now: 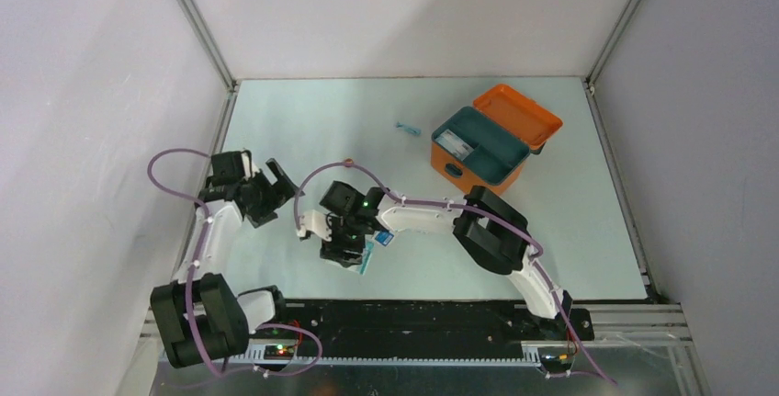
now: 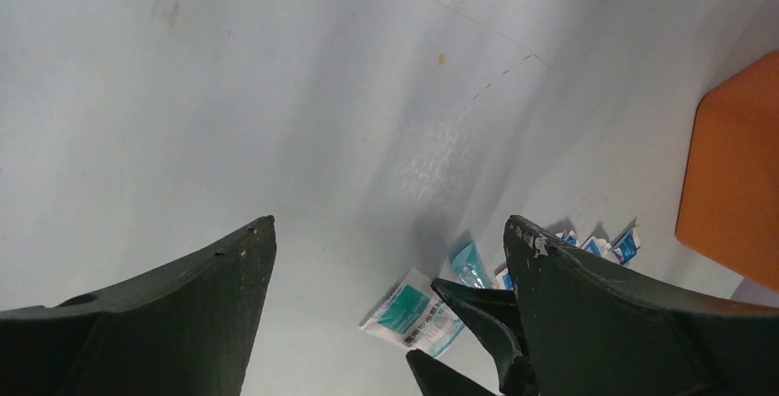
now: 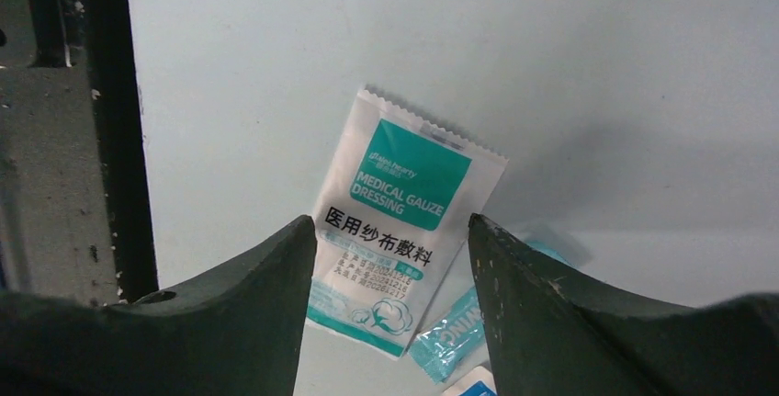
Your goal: Organize the medicine kit
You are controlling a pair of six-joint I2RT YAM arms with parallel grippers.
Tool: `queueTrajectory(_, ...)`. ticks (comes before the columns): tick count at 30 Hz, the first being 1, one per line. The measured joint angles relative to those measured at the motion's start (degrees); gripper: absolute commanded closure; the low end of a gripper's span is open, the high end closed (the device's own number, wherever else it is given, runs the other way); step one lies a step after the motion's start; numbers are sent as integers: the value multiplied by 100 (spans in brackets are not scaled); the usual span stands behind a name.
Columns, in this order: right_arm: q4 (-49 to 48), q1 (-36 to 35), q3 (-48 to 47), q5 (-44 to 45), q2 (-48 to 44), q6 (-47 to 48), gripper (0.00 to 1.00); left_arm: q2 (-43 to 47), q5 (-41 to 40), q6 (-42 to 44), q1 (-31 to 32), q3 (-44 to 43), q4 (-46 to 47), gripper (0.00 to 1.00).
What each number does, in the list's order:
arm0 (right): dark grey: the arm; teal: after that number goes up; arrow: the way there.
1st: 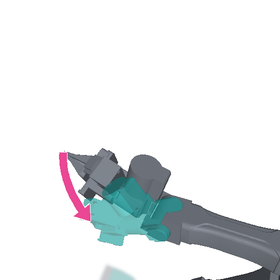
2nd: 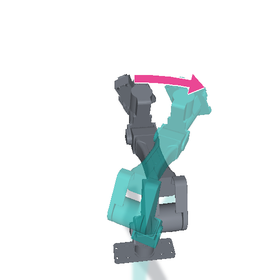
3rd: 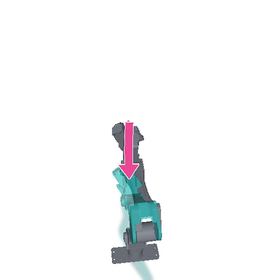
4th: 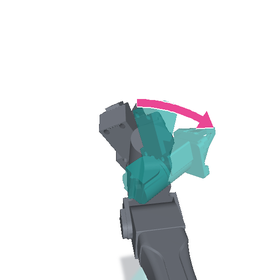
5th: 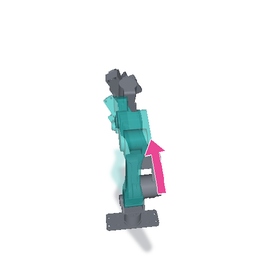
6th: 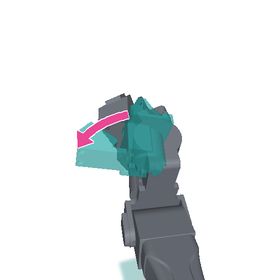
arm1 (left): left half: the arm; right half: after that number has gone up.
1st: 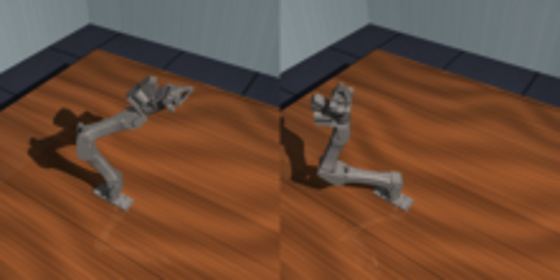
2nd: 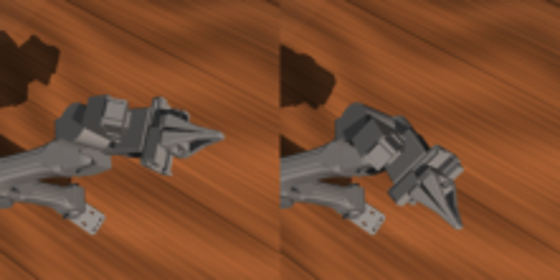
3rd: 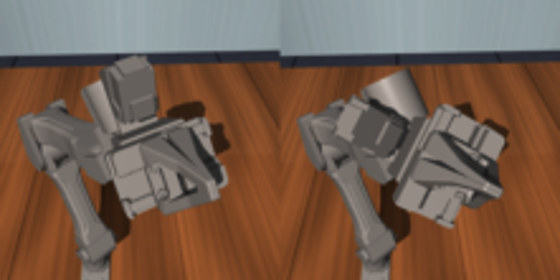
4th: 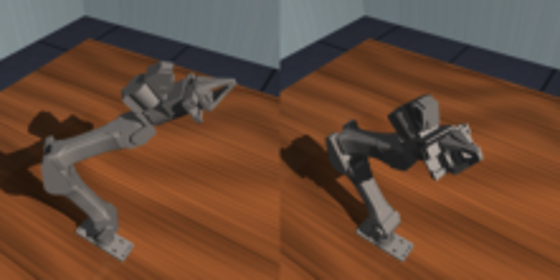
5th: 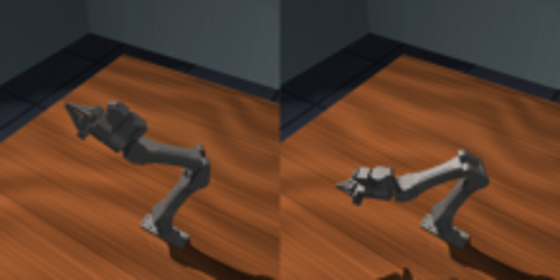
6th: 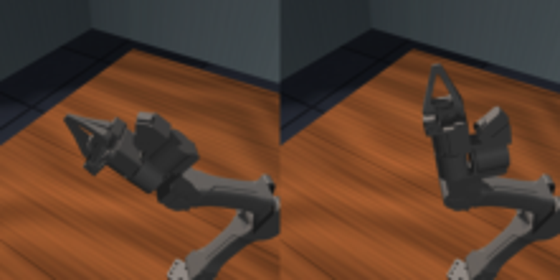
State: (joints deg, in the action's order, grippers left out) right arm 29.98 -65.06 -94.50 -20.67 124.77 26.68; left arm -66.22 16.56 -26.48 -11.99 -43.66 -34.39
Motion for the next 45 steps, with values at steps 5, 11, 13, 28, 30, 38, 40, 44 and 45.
queueTrajectory(5,-208,-24,98,96,7,210,66,400,26,-120,-201,306,2,3)
queueTrajectory(11,-385,-50,170,136,7,313,100,448,83,-210,-223,339,35,4)
queueTrajectory(13,-420,-74,170,199,4,341,100,400,127,-212,-225,337,50,5)
queueTrajectory(28,140,133,157,317,-1005,407,100,203,50,-205,-229,334,92,7)
queueTrajectory(30,195,208,173,286,-1467,448,100,116,24,-201,-229,319,94,7)
queueTrajectory(38,437,990,688,195,-3311,643,100,-514,208,96,-190,20,138,14)
queueTrajectory(40,505,1493,695,181,-3495,704,100,-667,212,352,-101,-120,133,13)
queueTrajectory(44,555,2505,695,251,-3541,868,100,-719,214,881,238,-343,131,13)
queueTrajectory(45,573,2710,695,273,-3534,916,100,-719,214,1005,341,-398,129,13)
